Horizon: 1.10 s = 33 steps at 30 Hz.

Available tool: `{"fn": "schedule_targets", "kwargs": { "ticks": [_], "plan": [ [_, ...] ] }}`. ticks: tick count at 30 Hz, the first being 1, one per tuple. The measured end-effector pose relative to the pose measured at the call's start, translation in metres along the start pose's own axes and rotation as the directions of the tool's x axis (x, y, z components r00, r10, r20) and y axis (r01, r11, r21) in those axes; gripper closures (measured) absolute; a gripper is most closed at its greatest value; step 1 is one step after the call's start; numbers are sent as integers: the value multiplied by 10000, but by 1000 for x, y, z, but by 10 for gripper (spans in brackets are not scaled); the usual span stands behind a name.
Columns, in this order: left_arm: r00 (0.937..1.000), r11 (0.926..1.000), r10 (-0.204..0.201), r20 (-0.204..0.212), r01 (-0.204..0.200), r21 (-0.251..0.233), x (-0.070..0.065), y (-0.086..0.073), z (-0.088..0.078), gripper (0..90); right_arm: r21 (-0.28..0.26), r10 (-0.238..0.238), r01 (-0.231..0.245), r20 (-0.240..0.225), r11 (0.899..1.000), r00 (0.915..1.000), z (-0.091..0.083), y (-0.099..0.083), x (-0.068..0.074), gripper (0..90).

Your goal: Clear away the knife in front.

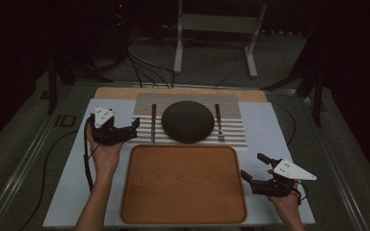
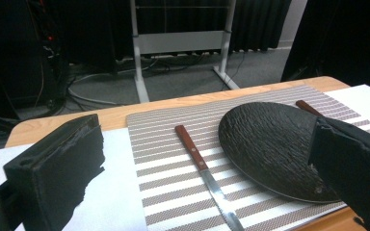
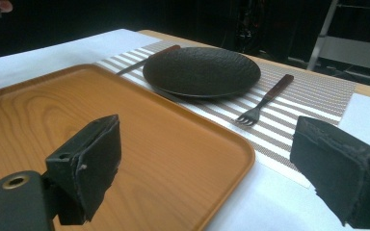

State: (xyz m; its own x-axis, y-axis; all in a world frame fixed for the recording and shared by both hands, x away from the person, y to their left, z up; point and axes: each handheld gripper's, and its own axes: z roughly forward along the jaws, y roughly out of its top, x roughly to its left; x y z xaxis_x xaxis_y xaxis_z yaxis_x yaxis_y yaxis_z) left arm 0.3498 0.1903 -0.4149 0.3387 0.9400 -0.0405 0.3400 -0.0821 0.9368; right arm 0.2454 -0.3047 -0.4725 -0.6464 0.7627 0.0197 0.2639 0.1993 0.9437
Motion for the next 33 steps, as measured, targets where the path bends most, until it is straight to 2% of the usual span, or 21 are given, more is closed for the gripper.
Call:
{"fn": "schedule_targets", "kwargs": {
  "ticks": [6,16,27,33],
  "plan": [
    [9999,9999,111,11,-111,57,0,2,10,2,23,-1,1,-20,10000,10000,0,0,0,109],
    [10000,10000,-21,-61,21,69,3,4,19,2,31,-8,8,-27,10000,10000,0,0,0,110],
    [9999,9994,-39,-127,43,347,5,4,37,2,57,-17,17,-39,10000,10000,1,0,0,110],
    [9999,9984,88,-134,-80,554,6,3,45,2,71,-24,24,-56,10000,10000,1,0,0,110]
  ]
}}
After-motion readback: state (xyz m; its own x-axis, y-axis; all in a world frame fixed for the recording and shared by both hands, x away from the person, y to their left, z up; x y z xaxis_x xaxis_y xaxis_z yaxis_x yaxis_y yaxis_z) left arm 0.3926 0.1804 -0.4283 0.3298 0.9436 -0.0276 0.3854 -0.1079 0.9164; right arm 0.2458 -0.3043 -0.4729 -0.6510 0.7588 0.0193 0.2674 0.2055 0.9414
